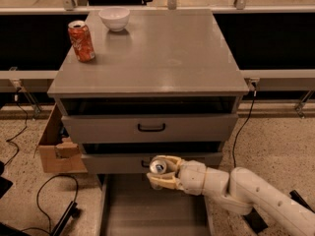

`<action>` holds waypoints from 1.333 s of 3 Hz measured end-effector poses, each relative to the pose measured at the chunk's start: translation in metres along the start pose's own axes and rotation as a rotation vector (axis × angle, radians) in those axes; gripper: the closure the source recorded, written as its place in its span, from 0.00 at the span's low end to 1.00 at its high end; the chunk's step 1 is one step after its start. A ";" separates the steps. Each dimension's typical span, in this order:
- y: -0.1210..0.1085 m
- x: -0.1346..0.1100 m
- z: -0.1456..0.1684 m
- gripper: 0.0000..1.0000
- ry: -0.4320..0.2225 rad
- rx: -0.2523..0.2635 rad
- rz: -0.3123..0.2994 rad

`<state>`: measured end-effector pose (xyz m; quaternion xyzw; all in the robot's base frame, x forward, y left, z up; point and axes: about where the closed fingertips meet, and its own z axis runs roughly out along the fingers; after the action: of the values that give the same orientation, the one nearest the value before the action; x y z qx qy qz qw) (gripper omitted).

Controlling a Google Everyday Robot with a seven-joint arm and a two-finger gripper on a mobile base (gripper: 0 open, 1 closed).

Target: Place redbull can into bottom drawer

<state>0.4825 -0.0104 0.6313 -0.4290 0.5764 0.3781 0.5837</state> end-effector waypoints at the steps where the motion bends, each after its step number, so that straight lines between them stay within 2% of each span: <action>1: 0.016 0.056 0.035 1.00 0.009 -0.055 0.028; 2: 0.017 0.056 0.036 1.00 0.010 -0.057 0.028; 3: 0.019 0.093 0.057 1.00 0.010 -0.074 0.074; 4: 0.023 0.172 0.095 1.00 0.017 -0.119 0.130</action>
Offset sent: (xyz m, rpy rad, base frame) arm 0.0007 0.0285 -0.0502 -0.0063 0.0248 0.0423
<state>0.5026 0.0772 0.4556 -0.4278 0.5844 0.4449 0.5267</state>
